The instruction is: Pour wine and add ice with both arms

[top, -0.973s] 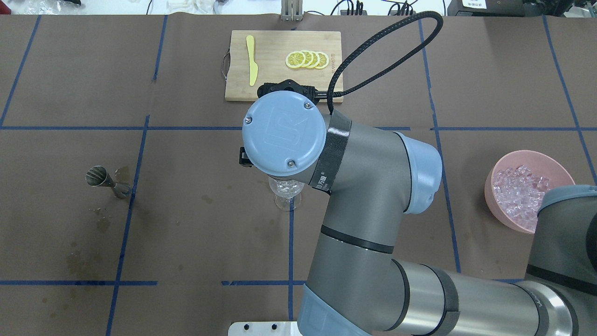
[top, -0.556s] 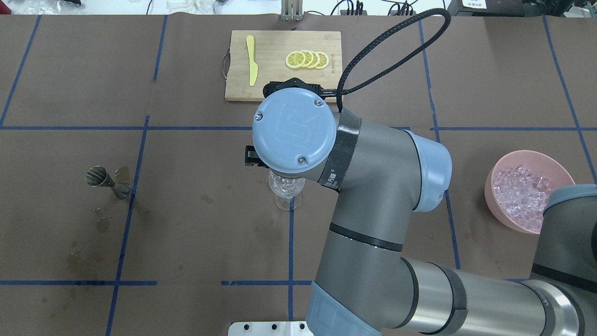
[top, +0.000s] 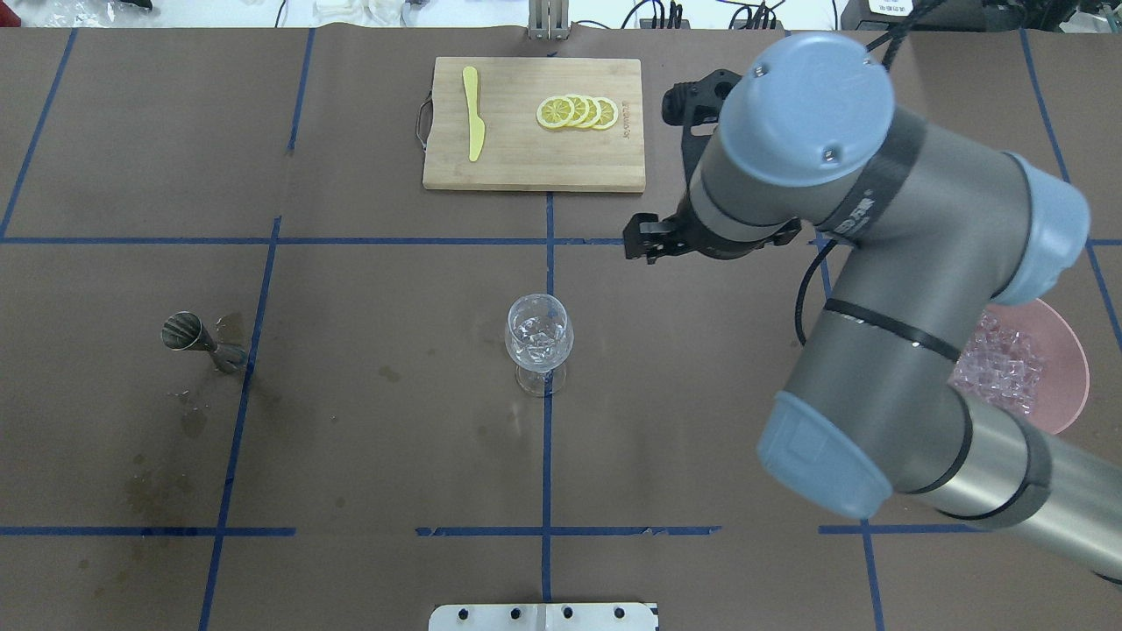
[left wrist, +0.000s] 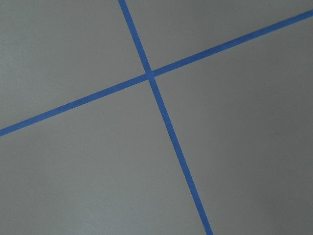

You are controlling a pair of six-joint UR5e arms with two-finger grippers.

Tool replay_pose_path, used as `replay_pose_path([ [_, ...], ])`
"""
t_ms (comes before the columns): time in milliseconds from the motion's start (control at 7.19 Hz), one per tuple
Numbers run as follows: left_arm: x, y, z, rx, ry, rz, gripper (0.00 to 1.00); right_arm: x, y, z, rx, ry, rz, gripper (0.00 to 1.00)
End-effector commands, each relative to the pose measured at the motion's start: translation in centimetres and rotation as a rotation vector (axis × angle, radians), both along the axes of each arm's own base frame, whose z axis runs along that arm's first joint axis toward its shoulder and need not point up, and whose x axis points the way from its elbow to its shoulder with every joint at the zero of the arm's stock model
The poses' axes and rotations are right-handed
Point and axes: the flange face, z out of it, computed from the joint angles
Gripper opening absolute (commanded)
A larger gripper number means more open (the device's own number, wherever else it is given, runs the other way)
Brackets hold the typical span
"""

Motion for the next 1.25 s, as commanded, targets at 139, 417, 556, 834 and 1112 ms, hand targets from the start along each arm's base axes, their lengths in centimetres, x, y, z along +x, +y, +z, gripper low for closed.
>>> replay_pose_path([
  [139,-2.2,2.0,1.5,-0.067,0.005,-0.083,1.00,17.8,-6.9,17.2,0.046,0.039,-0.182,1.00],
  [417,-2.5,3.6,2.1,-0.089,0.015,-0.101,1.00,27.8,-8.7,26.4,0.037,0.075,-0.259,1.00],
  [556,-2.1,4.0,1.6,-0.089,0.070,-0.102,1.00,32.4,-7.7,31.2,0.038,0.091,-0.304,1.00],
  [834,-2.1,3.8,1.3,-0.073,0.073,-0.096,1.00,40.7,-2.4,40.1,-0.087,0.063,-0.242,1.00],
  [1112,-2.1,3.6,0.6,-0.054,0.073,-0.093,1.00,43.8,2.4,47.4,-0.236,0.059,-0.194,1.00],
])
